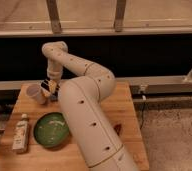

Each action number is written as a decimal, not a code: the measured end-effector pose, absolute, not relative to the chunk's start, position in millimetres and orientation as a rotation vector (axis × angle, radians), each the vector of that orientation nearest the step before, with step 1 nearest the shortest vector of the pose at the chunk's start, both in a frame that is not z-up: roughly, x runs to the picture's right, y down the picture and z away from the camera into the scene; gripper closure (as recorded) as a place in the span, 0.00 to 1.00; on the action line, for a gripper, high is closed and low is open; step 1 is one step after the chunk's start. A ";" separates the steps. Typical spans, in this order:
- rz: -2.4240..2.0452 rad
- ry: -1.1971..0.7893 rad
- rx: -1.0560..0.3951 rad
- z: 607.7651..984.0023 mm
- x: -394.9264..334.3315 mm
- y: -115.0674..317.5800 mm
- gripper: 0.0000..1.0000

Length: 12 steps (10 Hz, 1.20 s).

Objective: Place the eraser on the white sponge

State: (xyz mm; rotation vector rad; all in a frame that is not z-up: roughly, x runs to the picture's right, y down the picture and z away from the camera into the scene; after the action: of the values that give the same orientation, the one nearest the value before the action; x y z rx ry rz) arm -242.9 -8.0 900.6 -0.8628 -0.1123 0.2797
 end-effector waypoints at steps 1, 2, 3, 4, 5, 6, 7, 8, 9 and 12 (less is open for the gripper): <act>0.276 -0.113 -0.862 899.8 -246.3 -7.9 1.00; 0.284 -0.099 -0.861 901.4 -244.4 -8.0 1.00; 0.299 -0.077 -0.864 906.0 -239.8 -7.4 1.00; 0.320 -0.049 -0.870 916.3 -230.7 -8.8 1.00; 0.334 -0.032 -0.875 923.9 -224.2 -9.4 1.00; 0.345 -0.023 -0.877 927.9 -220.6 -9.8 1.00; 0.359 -0.014 -0.882 933.6 -215.5 -8.4 1.00; 0.367 -0.011 -0.885 936.3 -212.3 -7.9 1.00; 0.374 -0.010 -0.891 939.0 -208.7 -6.4 1.00; 0.361 -0.015 -0.928 950.1 -213.9 7.2 1.00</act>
State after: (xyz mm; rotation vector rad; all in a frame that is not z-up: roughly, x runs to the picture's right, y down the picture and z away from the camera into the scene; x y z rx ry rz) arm -213.9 7.2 950.1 -0.9281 -0.0151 0.3609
